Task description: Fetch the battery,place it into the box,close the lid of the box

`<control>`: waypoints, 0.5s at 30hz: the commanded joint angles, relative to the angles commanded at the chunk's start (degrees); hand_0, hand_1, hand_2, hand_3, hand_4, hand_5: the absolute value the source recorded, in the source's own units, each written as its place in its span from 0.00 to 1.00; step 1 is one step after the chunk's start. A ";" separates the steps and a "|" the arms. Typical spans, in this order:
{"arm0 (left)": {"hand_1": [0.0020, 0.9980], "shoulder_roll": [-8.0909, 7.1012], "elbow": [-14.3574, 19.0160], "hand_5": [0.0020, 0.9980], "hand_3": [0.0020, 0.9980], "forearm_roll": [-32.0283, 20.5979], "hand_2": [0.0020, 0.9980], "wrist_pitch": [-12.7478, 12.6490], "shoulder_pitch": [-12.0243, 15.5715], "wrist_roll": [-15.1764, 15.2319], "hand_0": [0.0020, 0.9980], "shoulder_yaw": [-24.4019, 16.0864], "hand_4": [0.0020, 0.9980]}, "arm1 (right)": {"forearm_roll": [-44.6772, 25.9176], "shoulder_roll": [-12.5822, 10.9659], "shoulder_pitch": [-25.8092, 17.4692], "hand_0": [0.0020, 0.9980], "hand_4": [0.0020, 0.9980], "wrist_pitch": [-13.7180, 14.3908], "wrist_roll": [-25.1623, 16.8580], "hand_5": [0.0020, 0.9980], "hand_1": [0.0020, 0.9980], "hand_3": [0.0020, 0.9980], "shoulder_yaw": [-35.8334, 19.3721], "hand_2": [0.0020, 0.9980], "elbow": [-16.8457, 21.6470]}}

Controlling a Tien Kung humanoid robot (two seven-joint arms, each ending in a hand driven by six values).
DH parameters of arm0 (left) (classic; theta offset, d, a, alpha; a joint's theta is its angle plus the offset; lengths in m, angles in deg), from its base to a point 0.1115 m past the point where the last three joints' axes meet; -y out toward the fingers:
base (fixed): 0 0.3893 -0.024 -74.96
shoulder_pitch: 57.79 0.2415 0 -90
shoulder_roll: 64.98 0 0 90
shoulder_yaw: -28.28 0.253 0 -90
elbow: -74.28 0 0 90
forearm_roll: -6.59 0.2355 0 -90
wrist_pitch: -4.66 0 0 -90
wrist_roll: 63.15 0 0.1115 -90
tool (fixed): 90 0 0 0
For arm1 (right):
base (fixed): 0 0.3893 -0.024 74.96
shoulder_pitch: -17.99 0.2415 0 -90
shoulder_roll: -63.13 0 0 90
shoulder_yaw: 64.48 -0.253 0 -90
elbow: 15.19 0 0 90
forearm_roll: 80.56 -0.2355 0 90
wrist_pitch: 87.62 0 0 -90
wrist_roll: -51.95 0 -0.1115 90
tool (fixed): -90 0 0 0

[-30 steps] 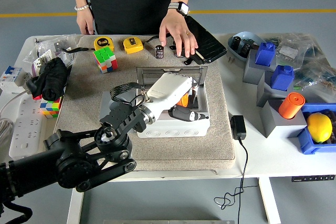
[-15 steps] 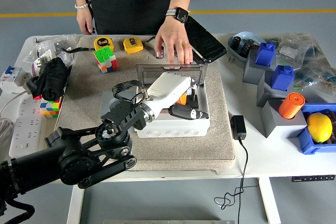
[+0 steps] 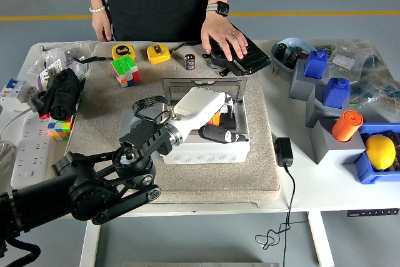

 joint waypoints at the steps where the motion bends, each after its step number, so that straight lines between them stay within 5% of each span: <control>1: 0.23 -0.02 0.07 0.62 0.47 0.05 0.26 0.07 0.03 0.01 0.17 -0.07 1.00 | 0.01 0.01 -0.01 0.61 0.92 -0.01 0.00 0.46 0.63 0.55 0.02 0.61 0.00; 7: 0.25 -0.25 0.73 0.62 0.49 0.27 0.28 0.44 0.38 0.33 0.18 -0.92 1.00 | 0.04 0.05 -0.05 0.60 0.92 -0.07 -0.05 0.46 0.63 0.55 0.02 0.61 0.06; 8: 0.52 -0.31 0.86 0.63 0.57 0.18 0.50 0.48 0.46 0.51 0.28 -1.07 1.00 | 0.08 0.06 -0.08 0.60 0.93 -0.07 -0.04 0.46 0.63 0.55 0.02 0.61 0.07; 13: 0.52 -0.53 1.52 0.63 0.57 -0.47 0.50 0.03 0.68 1.48 0.28 -1.36 1.00 | 0.10 0.07 -0.08 0.60 0.93 -0.08 -0.07 0.46 0.63 0.55 -0.02 0.61 0.07; 15: 0.58 -0.60 1.95 0.63 0.62 -0.72 0.57 -0.01 0.80 1.68 0.37 -1.42 1.00 | 0.15 0.07 -0.09 0.60 0.93 -0.10 -0.07 0.46 0.63 0.55 -0.05 0.61 0.09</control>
